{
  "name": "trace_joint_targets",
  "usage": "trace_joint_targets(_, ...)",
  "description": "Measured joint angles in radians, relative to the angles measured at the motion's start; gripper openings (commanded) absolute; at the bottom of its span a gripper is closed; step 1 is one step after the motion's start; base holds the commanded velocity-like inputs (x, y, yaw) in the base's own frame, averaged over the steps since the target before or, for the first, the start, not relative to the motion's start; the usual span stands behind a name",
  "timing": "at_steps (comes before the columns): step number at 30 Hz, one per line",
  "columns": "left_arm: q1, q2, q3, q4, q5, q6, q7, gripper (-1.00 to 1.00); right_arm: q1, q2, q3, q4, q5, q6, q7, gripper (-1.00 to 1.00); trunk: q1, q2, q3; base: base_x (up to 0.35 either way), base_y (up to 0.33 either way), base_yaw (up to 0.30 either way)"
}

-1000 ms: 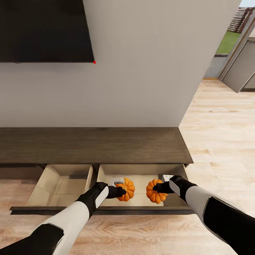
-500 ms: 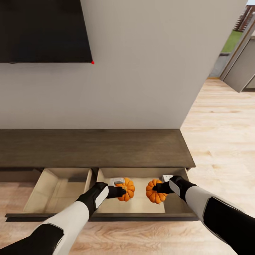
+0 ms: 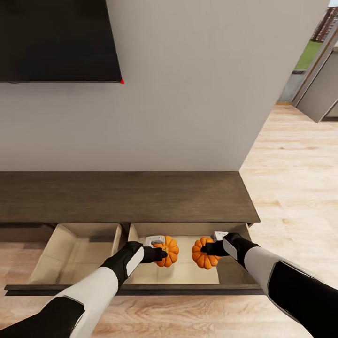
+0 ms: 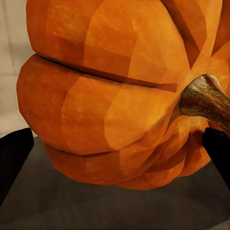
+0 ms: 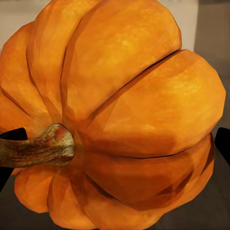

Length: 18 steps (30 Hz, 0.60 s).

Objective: Place each of the two pumpkins and all three candles from the living room inside a cabinet in the living room (use any cabinet), then make sure every cabinet is closed, and position the cauldron so it is next to a table in the living room.

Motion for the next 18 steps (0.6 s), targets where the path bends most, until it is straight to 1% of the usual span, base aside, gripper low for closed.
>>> trace_joint_targets(3, 0.0, 0.0, 0.0, 0.001, -0.001, 0.0, 0.001, -1.0, 0.004, 0.0, 0.0, 0.0, 0.0, -0.014, 0.0, -1.0, 0.012, -0.021, -0.009, 0.0, 0.0, 0.0)
trace_joint_targets(9, 0.0, 0.0, 0.0, 0.001, -0.001, 0.001, 0.001, -1.0, 0.018, -0.001, 0.0, 0.0, 0.002, -0.08, 0.001, -1.0, 0.035, -0.063, -0.028, 0.0, 0.0, 0.0)
trace_joint_targets(18, 0.0, 0.0, -0.001, 0.001, 0.0, 0.002, 0.002, -1.0, 0.021, 0.0, 0.0, 0.0, 0.002, -0.088, 0.001, -1.0, 0.069, -0.126, -0.056, 0.0, 0.0, 0.0)
